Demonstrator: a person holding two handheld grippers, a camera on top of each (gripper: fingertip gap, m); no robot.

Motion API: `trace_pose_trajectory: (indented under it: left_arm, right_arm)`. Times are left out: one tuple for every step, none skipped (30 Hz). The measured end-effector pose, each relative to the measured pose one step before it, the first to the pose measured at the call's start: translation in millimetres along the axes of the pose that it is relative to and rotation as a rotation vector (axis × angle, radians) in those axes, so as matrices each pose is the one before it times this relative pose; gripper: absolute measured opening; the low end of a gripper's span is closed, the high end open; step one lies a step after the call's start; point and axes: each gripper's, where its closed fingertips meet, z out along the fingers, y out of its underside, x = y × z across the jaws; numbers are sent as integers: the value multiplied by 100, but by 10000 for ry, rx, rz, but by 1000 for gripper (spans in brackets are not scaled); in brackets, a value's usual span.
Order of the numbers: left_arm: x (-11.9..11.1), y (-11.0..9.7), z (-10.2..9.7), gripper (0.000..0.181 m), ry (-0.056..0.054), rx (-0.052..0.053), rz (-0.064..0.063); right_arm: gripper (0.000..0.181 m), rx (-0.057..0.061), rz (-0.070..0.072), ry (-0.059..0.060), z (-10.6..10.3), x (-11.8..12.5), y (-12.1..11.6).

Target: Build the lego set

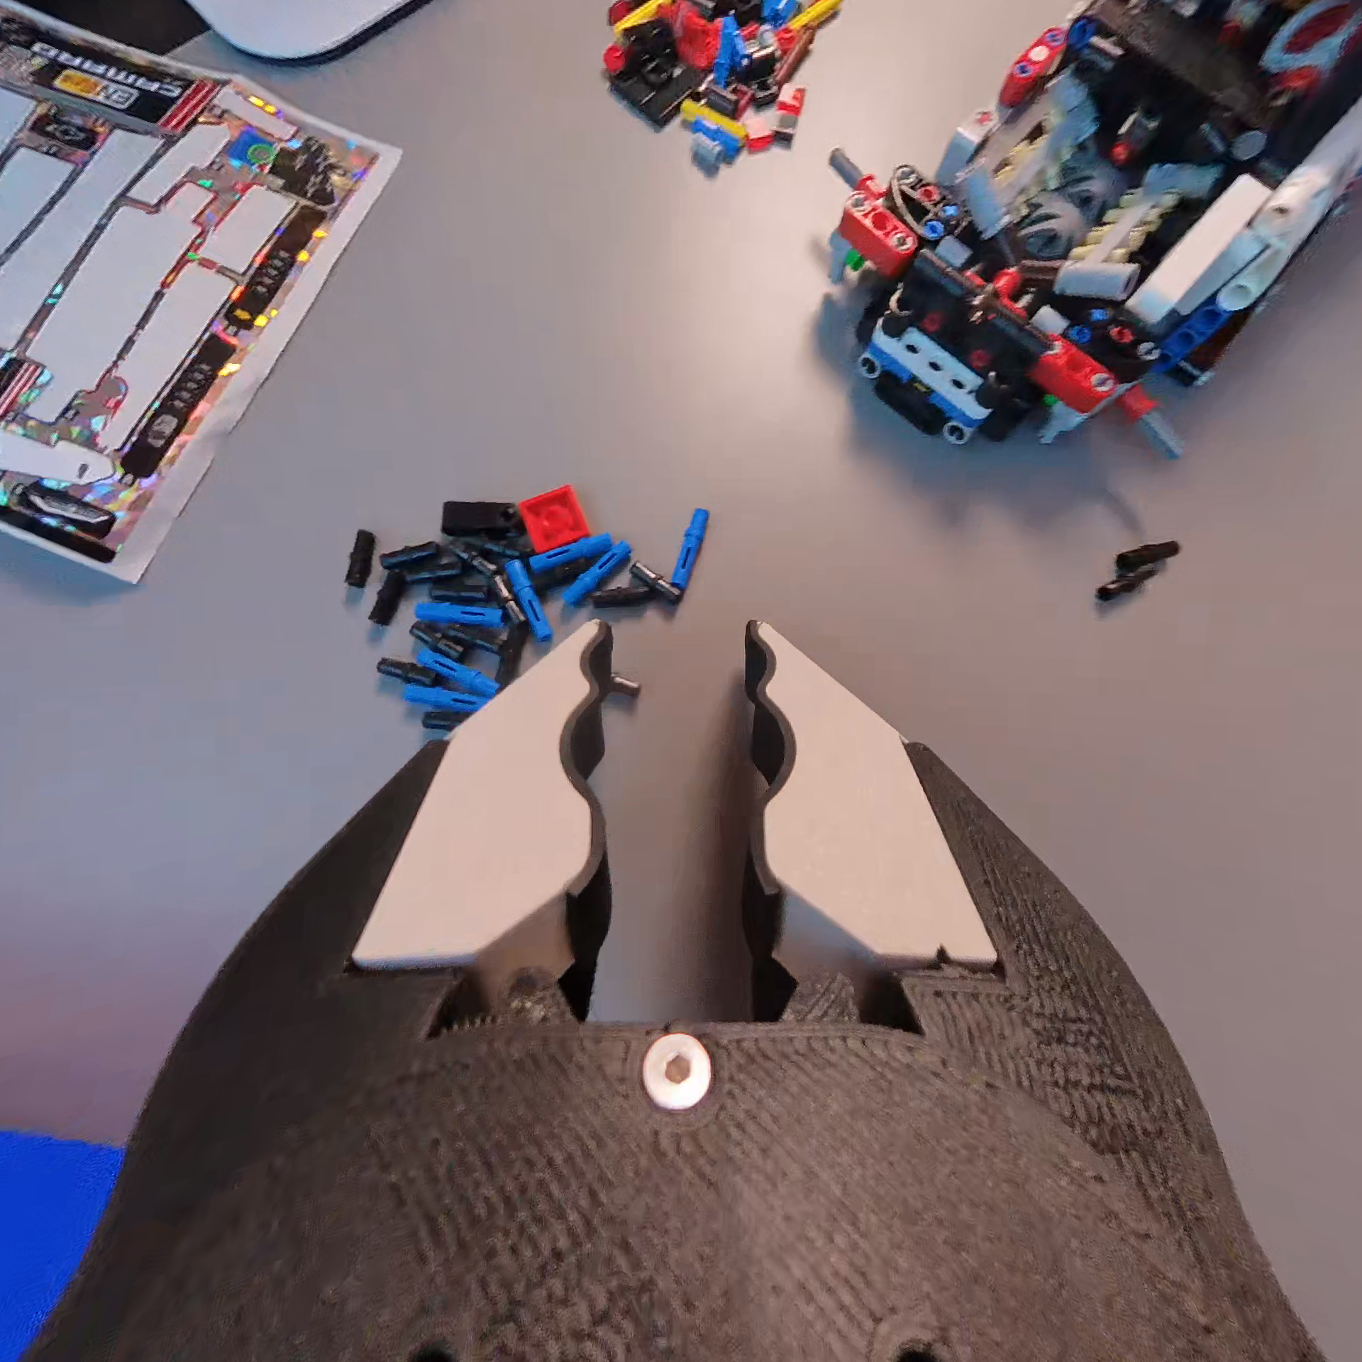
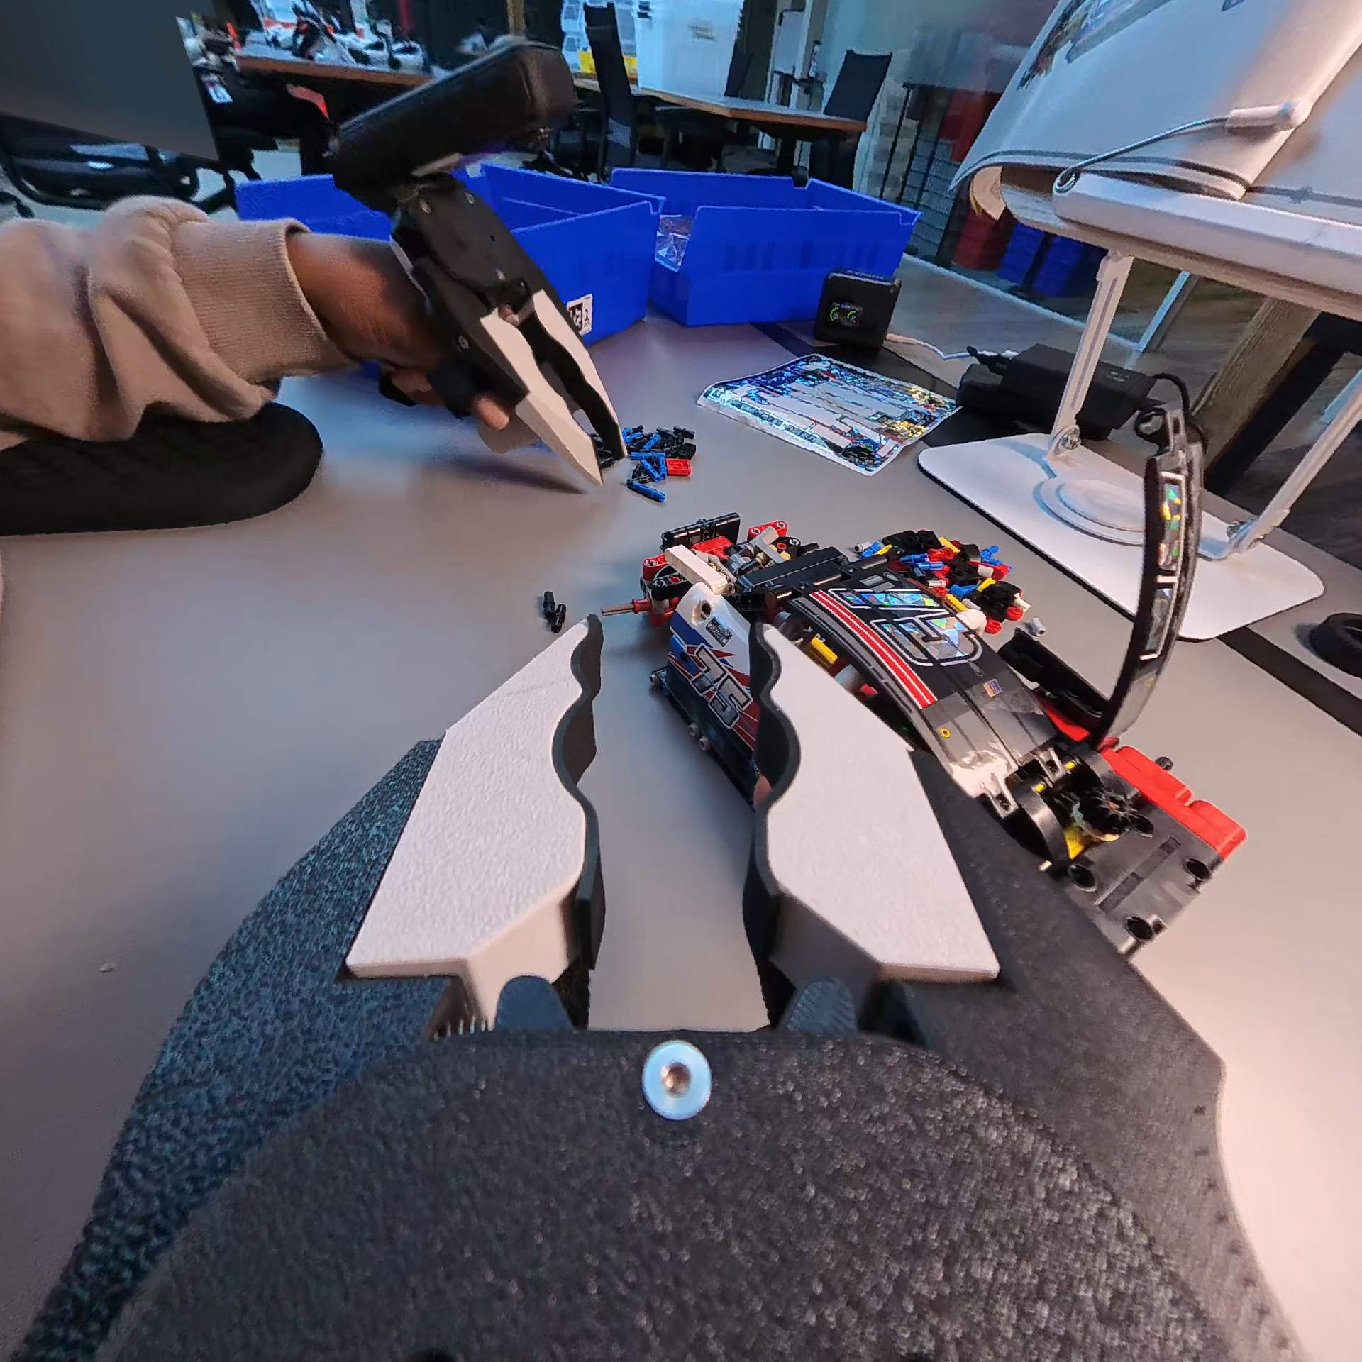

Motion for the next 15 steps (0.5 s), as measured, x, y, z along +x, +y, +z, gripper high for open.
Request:
trace_pose_trajectory:
  left_arm:
    - [-538,180,133,35,-294,-85,-44]
    - [-424,101,95,35,-266,-77,40]
    - [-147,-20,75,35,-109,-10,63]
    - [99,-76,93,34,45,25,18]
    - [136,19,136,34,84,-35,1]
    - [78,32,96,33,46,-33,9]
    - [102,16,-14,34,55,-28,19]
    - [27,73,-109,34,-31,-74,69]
    - [-82,30,-178,34,-146,-39,125]
    - [-75,3,-197,33,-135,-13,120]
    - [-57,61,-178,33,-69,-49,10]
    - [-16,131,-119,32,20,-75,-80]
    - [20,249,-45,32,79,-127,-133]
    - [-40,201,-14,32,40,-85,-112]
    - [-51,161,-11,31,23,-26,-46]
  right_arm:
    - [37,-25,-59,8,-16,-40,36]
    - [38,-20,-73,27,-38,-6,3]
    - [38,-1,-62,32,-67,29,-31]
    - [38,16,-21,20,-60,44,-56]
    - [37,25,24,9,-55,67,-51]
    - [37,28,38,1,-50,53,-34]
    - [37,15,30,3,-36,55,-12]
    - [37,-4,11,4,-29,49,38]
    - [37,-10,-6,8,-25,29,40]
    - [37,-7,-6,4,-14,26,34]
    - [38,-2,4,-9,-12,10,29]
    - [37,2,17,-14,-4,6,12]
    - [37,2,19,-19,8,-1,20]
    - [37,-5,15,-17,7,-6,39]
    - [37,-11,4,-8,5,4,45]
